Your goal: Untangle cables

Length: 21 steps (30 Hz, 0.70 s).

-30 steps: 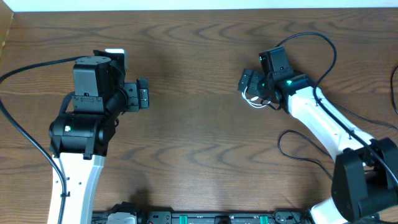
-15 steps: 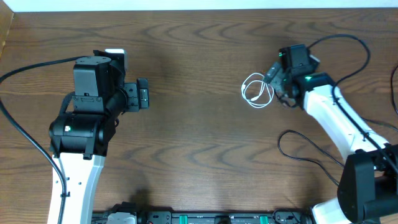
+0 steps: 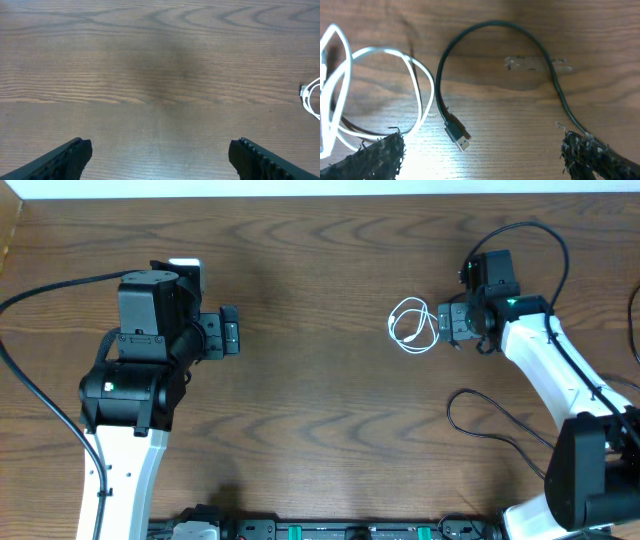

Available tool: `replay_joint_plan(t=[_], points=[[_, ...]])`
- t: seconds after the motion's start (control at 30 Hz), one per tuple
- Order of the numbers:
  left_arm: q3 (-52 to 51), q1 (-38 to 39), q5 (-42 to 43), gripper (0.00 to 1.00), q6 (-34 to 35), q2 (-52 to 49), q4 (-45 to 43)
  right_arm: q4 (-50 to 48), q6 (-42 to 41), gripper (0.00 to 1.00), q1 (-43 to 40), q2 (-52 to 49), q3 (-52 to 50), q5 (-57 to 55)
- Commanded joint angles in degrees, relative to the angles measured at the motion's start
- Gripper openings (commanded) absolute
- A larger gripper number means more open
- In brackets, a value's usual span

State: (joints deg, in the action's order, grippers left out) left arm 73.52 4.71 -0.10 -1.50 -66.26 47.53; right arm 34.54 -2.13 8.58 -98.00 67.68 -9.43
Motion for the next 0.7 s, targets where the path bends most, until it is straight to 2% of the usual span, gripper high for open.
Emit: replay_joint_plan(t=[0.0, 0.03, 0.13, 0.23, 0.27, 0.47, 0.67], points=[[0.5, 0.0, 0.1, 0.92, -0.3, 0.0, 0.0, 0.1, 8.8, 0.99, -0.2, -4.1, -1.4, 3.7], [0.5, 0.0, 0.1, 0.92, -0.3, 0.0, 0.0, 0.1, 9.6, 0.98, -0.2, -4.9, -1.6, 4.7], [0.5, 0.0, 0.1, 0.93, -0.3, 0.0, 0.0, -0.2, 11.0, 0.81, -0.2, -9.0, -1.7, 6.0], [0.5, 0.0, 0.1, 0.92, -0.3, 0.0, 0.0, -0.9, 11.2, 0.70, -0.2, -12.2, -1.7, 6.0], [0.5, 0.0, 0.1, 0.92, -0.3, 0.0, 0.0, -1.5, 12.1, 0.64, -0.3, -13.8, -1.7, 6.0], [0.5, 0.0, 0.1, 0.92, -0.3, 0.0, 0.0, -4.3, 12.1, 0.52, -0.3, -16.9, -1.7, 6.0], [0.5, 0.0, 0.1, 0.93, -0.3, 0.0, 0.0, -7.6, 12.8, 0.50, -0.3, -17.5, -1.8, 6.5]])
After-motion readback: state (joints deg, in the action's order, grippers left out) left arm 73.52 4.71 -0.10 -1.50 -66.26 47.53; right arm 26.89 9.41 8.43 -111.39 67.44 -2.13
